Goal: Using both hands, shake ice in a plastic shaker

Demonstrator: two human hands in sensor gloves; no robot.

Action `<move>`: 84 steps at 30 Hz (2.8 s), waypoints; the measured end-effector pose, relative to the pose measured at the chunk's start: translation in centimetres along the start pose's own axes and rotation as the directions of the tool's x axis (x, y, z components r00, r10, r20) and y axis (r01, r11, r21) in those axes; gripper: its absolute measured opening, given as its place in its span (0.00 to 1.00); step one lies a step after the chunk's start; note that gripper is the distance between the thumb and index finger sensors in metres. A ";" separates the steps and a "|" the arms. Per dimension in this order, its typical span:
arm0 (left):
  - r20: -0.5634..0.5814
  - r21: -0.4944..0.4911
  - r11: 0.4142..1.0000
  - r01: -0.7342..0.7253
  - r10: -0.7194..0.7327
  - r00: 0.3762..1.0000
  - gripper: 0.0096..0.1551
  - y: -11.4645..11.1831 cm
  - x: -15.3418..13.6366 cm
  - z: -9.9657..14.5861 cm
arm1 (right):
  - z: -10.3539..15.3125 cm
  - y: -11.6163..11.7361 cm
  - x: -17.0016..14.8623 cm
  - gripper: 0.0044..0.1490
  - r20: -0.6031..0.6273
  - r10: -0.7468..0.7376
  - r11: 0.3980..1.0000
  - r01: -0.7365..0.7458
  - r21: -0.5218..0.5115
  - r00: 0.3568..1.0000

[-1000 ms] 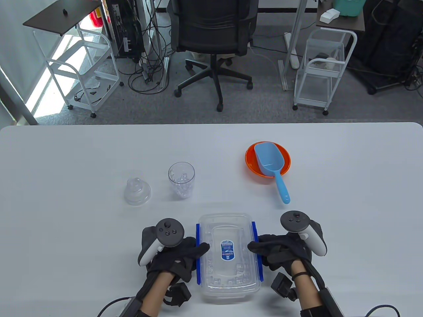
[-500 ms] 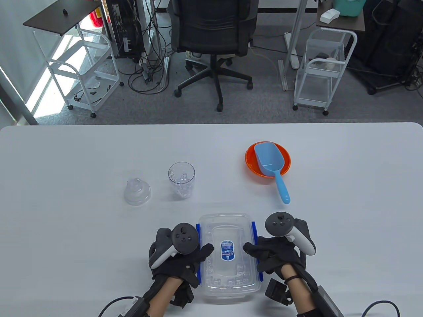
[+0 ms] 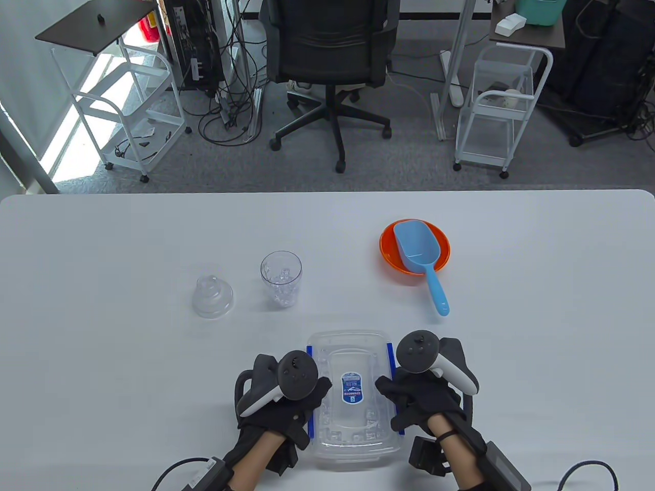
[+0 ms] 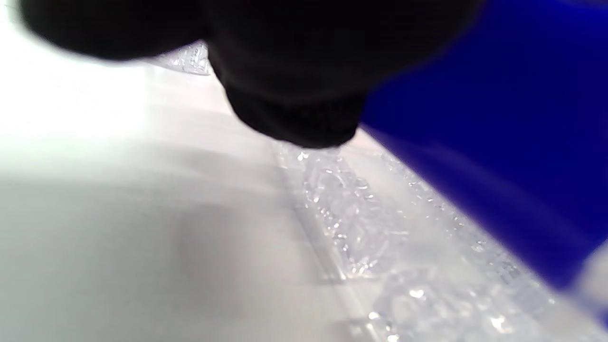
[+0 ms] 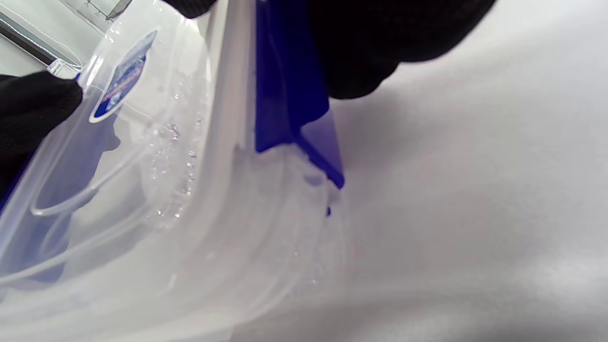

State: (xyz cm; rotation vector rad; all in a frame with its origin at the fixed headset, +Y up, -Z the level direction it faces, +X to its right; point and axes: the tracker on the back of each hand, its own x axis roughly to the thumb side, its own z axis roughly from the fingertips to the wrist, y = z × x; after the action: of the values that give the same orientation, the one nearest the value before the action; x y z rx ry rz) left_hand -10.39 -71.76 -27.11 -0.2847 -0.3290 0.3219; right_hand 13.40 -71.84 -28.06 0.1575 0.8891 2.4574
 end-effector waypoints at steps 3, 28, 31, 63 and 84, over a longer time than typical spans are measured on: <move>0.002 0.000 1.000 -0.023 0.023 1.000 0.44 0.0 -0.2 0.0 | 0.0 0.0 -0.1 0.48 0.003 -0.014 1.000 0.014 0.002 1.000; 0.029 0.085 0.988 -0.127 0.124 0.992 0.46 2.8 -2.2 2.2 | 2.4 -3.1 -0.9 0.53 -0.007 -0.072 0.985 0.070 -0.160 0.997; 0.011 0.109 0.990 -0.089 0.088 0.996 0.46 3.4 -3.1 2.6 | 2.3 -4.0 0.1 0.54 -0.048 -0.023 0.978 0.012 -0.207 0.999; -0.302 0.224 0.974 0.013 0.057 0.952 0.45 6.1 -8.0 4.6 | -12.1 -6.5 23.0 0.69 -0.023 0.411 0.843 -0.389 -0.371 0.912; -0.357 0.216 0.976 -0.018 0.096 0.929 0.44 5.3 -9.6 4.2 | -15.5 -5.2 20.3 0.72 0.054 0.224 0.897 -0.184 -0.401 0.973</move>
State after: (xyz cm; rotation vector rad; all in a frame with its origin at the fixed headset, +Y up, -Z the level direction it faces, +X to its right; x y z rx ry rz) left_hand -21.83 -69.43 -27.61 -0.1417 0.0830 0.3513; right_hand -6.09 -66.90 -44.65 0.2363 0.3326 2.7405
